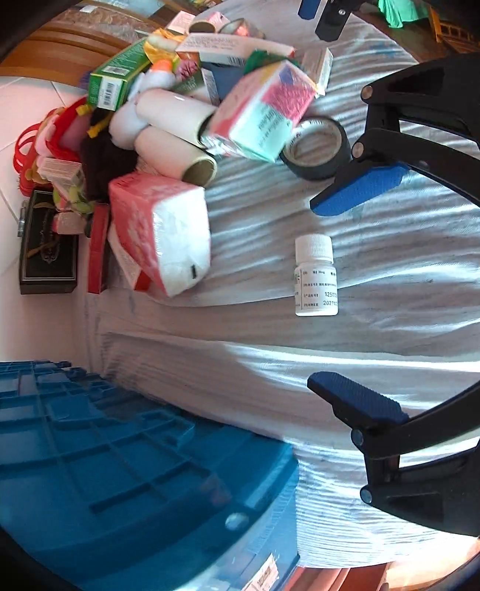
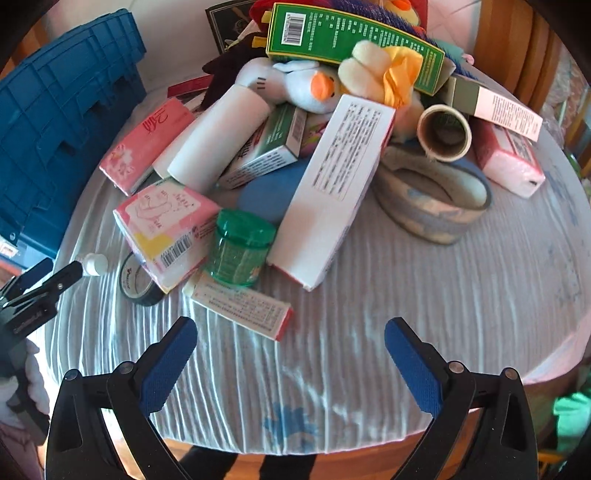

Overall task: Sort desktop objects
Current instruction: 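Grasp the white pill bottle with the left tool while the right tool grasps the ointment tube box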

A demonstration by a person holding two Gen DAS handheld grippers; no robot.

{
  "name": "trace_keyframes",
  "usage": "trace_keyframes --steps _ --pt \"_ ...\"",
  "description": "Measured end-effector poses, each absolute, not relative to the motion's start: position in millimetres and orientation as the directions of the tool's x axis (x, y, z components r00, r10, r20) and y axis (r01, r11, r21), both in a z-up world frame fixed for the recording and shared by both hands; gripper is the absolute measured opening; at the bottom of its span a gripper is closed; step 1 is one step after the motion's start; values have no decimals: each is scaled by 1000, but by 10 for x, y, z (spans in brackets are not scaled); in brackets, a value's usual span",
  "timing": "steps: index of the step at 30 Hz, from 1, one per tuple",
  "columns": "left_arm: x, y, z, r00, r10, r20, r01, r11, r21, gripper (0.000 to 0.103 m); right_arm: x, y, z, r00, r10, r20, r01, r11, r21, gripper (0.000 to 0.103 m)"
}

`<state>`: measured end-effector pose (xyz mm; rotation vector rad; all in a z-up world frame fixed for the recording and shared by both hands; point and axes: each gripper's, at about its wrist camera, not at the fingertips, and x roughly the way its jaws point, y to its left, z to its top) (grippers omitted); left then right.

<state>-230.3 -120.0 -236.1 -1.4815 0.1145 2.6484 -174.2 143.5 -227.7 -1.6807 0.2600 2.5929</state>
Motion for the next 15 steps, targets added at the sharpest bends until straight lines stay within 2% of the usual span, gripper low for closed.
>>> trace_keyframes --steps 3,6,7,11,15 --pt "-2353 -1181 -2493 -495 54 -867 -147 -989 22 77 -1707 1365 -2336 -409 -38 -912 -141 -985 104 101" --pt "-2382 -1220 -2589 -475 60 -878 -154 -988 16 68 -1699 1282 -2383 -402 -28 -915 -143 -985 93 89" --pt "-2390 -1236 -2606 -468 72 -881 -159 -987 3 67 -1701 1247 -2401 -397 -29 -917 -142 -986 92 88" --pt "-2384 -1286 -2593 -470 98 -877 -180 -984 -14 65 -1740 1130 -2456 -405 -7 -914 -126 -990 63 89" --pt "-2374 -1300 -2577 -478 116 -870 -205 -979 -18 51 -1802 1089 -2549 -412 7 -911 -104 -994 39 99"
